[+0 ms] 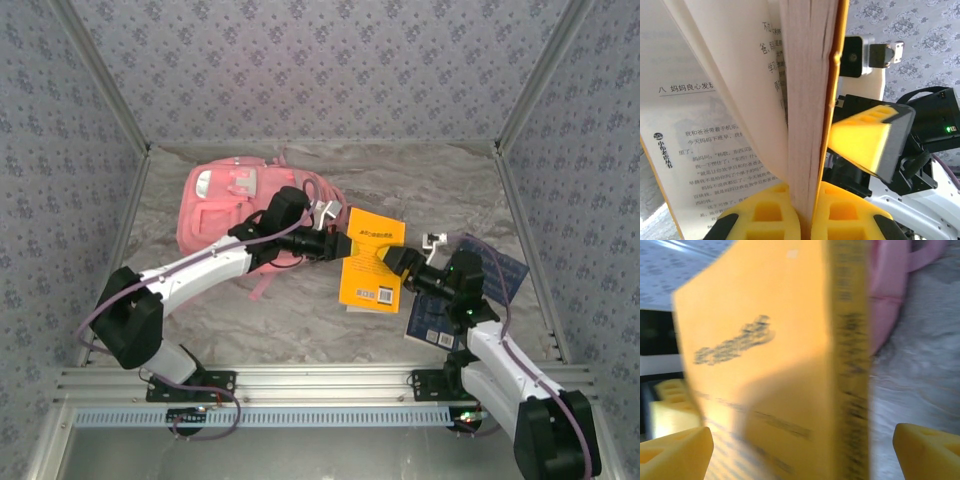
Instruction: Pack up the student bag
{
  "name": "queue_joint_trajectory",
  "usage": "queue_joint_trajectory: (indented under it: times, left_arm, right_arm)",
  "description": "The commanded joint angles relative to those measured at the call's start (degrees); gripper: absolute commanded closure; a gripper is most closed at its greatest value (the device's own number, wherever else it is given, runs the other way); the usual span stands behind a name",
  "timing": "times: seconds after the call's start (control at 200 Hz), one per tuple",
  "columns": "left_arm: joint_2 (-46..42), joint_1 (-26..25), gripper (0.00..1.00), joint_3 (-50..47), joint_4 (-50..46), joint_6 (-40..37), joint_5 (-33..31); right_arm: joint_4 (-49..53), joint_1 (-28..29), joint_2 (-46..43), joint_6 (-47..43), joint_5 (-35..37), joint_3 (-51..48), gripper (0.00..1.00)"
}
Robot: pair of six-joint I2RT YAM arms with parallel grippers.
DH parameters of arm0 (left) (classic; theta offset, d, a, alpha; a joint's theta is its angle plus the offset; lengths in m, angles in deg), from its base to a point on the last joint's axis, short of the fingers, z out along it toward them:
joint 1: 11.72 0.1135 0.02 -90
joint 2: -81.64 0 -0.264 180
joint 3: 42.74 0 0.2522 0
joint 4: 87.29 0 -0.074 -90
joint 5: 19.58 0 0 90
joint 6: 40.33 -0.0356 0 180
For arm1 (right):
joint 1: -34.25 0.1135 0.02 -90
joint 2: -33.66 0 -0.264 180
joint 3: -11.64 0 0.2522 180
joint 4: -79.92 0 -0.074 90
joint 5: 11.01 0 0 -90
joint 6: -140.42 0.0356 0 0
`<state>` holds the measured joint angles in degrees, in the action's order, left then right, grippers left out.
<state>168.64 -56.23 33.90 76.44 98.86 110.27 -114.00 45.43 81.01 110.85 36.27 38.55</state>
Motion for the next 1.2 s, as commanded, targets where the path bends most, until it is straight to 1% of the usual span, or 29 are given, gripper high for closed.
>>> queue_joint_trajectory:
  times: [0.0,0.055,0.09,0.13,0.195,0.235,0.31,0.415,0.47,0.53,0.575,0.675,0.759,0.829,0.929,0.984,1.074,1.194]
  left_arm:
    - [-2.08,0.18,1.0,-0.11,5.57,0.59,3.12]
    - [-1.93,0.21,1.0,-0.39,5.61,0.64,3.1]
    - [-1.73,0.2,1.0,-0.46,5.91,0.76,3.21]
    - [-1.62,0.19,1.0,-0.68,6.08,0.9,3.31]
    - [-1.61,0.2,1.0,-0.86,6.11,0.94,3.15]
    - [-1.7,0.2,1.0,-0.81,6.11,0.98,3.13]
    - [-1.91,0.16,1.0,-0.66,5.79,0.73,3.13]
    - [-2.1,0.59,1.0,0.31,2.43,-1.15,1.87]
    - [-2.43,1.12,0.93,0.32,0.92,-1.76,1.05]
    - [-2.68,2.06,0.79,0.11,-0.67,-2.38,0.45]
    - [-3.0,2.88,0.69,-0.06,-2.45,-3.02,-0.26]
    - [-3.79,4.89,0.51,-1.24,-5.19,-4.17,-1.51]
    - [-4.44,5.76,0.39,-2.64,-3.93,-3.67,-0.59]
    - [-4.47,5.78,0.36,-3.04,-2.31,-3.17,1.19]
    - [-3.72,5.75,0.35,-4.06,3.95,0.21,5.41]
    - [-3.75,5.45,0.35,-4.34,6.35,1.35,6.41]
    - [-3.61,4.75,0.35,-3.58,6.03,0.34,7.32]
    - [-3.48,3.63,0.35,-2.62,4.08,-1.64,7.9]
  right_arm:
    - [-15.73,0.57,0.73,6.85,-5.35,-0.86,0.09]
    - [-17.01,0.89,0.72,7.4,-4.7,-1.06,0.12]
    - [-17.38,1.19,0.75,7.72,-4.16,-1.26,0.17]
    - [-17.99,1.46,0.74,7.78,-3.57,-1.42,0.25]
    - [-18.41,1.65,0.76,8.02,-3.13,-1.71,0.36]
    - [-18.43,1.74,0.76,7.99,-2.71,-1.74,0.45]
    - [-17.13,1.82,0.72,7.69,-2.14,-1.65,0.57]
    - [-13.73,1.72,0.07,6.61,-1.22,-1.33,0.79]
    - [-10.53,1.6,-0.76,5.35,-0.59,-0.68,0.9]
    - [-7.06,1.45,-2.04,3.99,-0.01,0.02,1.0]
    - [-5.38,1.27,-3.05,3.34,0.33,0.43,1.0]
    - [-3.96,0.52,-4.41,2.64,-0.11,1.5,1.0]
    - [-6.75,0.28,-3.73,4.03,-1.86,2.06,1.0]
    - [-11.42,0.33,-2.11,6.16,-3.95,2.16,1.0]
    - [-19.27,0.55,0.57,10.4,-5.96,2.03,1.0]
    - [-23.43,0.55,1.85,12.53,-6.47,1.82,1.0]
    - [-28.57,0.84,2.89,15.24,-6.78,1.75,1.0]
    - [-32.96,1.46,3.36,17.4,-7.72,2.35,1.0]
